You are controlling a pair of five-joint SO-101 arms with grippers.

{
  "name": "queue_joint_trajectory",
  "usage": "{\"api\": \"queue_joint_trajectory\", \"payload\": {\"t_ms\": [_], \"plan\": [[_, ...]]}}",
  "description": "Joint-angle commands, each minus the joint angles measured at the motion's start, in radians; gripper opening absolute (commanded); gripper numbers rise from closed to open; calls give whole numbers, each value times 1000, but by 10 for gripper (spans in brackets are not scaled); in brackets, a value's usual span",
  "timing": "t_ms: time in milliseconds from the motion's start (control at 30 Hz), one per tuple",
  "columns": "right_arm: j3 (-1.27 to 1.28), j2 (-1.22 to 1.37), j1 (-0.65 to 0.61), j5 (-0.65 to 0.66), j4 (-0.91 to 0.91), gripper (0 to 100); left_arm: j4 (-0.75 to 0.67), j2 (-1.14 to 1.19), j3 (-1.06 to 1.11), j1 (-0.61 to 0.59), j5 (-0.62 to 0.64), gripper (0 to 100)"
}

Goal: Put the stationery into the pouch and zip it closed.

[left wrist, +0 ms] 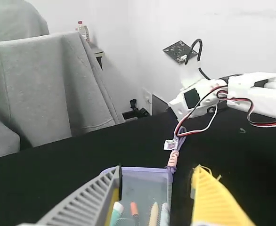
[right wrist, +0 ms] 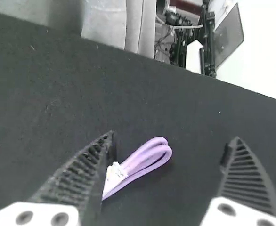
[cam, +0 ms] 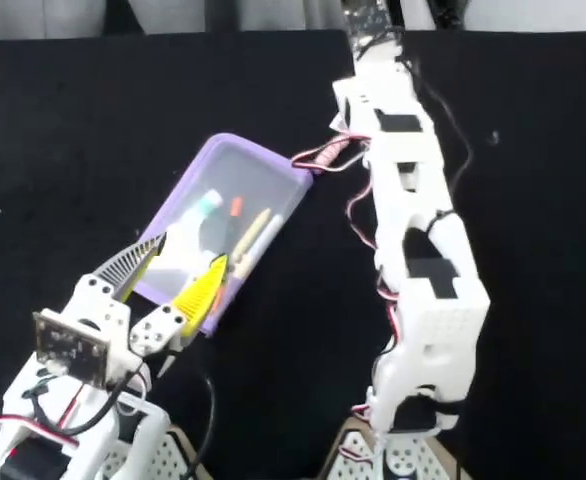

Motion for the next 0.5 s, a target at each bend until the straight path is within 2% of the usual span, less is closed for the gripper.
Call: {"api": "queue_joint_trajectory", "payload": {"t_ms": [0,267,333,433,467], "plan": [[-39,-173,-17,8,89,378,-3,5,-7,4,6,242],[-39,-495,15,5,331,378,-20,3,-10,2,3,231],[-39,-598,23,5,416,377,-57,3,-10,1,3,167],[-39,-753,25,5,566,347,-112,3,-10,1,3,17],[-38,-803,25,5,617,311,-118,3,-10,1,3,36]]}}
